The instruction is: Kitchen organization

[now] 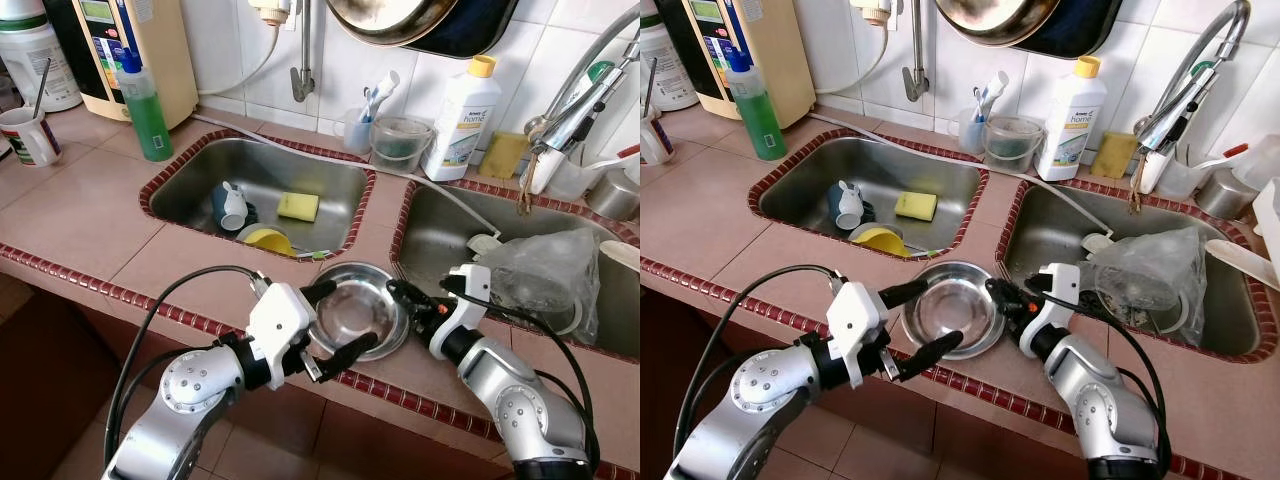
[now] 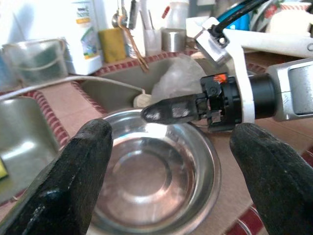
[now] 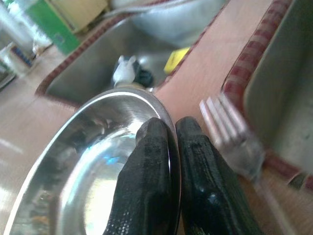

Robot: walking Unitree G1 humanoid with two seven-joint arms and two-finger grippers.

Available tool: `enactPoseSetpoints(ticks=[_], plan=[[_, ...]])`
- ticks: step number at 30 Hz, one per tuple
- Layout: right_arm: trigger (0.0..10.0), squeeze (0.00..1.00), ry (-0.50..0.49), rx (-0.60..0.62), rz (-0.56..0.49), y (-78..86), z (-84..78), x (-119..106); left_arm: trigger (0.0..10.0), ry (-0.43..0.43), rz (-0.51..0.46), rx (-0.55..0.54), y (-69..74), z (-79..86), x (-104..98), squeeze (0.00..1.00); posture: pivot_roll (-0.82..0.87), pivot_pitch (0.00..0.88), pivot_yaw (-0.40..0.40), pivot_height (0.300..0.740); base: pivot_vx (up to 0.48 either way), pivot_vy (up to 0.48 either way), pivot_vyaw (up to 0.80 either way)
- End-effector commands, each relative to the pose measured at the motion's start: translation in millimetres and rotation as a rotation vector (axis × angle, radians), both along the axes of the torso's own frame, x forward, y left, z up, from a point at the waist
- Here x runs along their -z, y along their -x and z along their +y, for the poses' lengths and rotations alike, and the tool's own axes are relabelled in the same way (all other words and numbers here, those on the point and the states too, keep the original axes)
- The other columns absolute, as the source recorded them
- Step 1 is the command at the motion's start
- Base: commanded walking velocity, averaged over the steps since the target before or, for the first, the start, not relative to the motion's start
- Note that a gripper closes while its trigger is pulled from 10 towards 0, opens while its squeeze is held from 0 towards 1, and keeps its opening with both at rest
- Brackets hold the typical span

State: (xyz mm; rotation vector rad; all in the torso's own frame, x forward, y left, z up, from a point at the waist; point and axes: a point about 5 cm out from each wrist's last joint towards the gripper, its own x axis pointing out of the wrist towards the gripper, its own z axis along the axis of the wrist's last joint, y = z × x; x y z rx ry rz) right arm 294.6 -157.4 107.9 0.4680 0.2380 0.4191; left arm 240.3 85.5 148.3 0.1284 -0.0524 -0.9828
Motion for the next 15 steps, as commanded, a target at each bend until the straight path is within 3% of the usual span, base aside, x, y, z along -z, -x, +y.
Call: enactPoseSetpoints(ticks=[1, 8, 9, 10, 12, 13, 15], plan=[[0.0, 0.00, 0.007, 0.041, -0.014, -3.0, -6.7, -4, 10.0, 0.013, -0.012, -0.022, -4.8, 2.1, -6, 0.00, 0.00, 0.048, -0.060, 0.740, 0.000, 0.000, 0.00], [0.0, 0.00, -0.019, 0.066, -0.069, -7.8, -10.5, -16, 10.0, 0.025, -0.026, -0.043, -11.5, 6.0, -11, 0.00, 0.00, 0.045, -0.062, 0.740, 0.000, 0.000, 0.00], [1.7, 0.00, -0.022, 0.074, -0.110, -7.6, -10.8, -22, 10.0, 0.035, -0.025, -0.051, -12.6, 6.7, -12, 0.00, 0.00, 0.045, -0.064, 0.740, 0.000, 0.000, 0.00], [4.0, 0.00, -0.029, 0.078, -0.133, -7.5, -11.0, -26, 10.0, 0.039, -0.025, -0.056, -13.2, 7.2, -12, 0.00, 0.00, 0.045, -0.064, 0.740, 0.000, 0.000, 0.00], [4.5, 0.00, -0.032, 0.089, -0.161, -7.7, -11.8, -31, 10.0, 0.041, -0.027, -0.064, -14.2, 8.1, -13, 0.00, 0.00, 0.045, -0.064, 0.740, 0.000, 0.000, 0.00], [10.0, 0.00, -0.038, 0.099, -0.184, -8.3, -12.7, -36, 10.0, 0.047, -0.027, -0.073, -15.5, 9.1, -13, 0.00, 0.00, 0.046, -0.062, 0.740, 0.000, 0.000, 0.00], [10.0, 0.00, -0.025, 0.133, -0.264, -10.2, -15.4, -49, 10.0, 0.063, -0.032, -0.116, -20.8, 12.5, -15, 0.00, 0.00, 0.046, -0.060, 0.740, 0.000, 0.000, 0.00]])
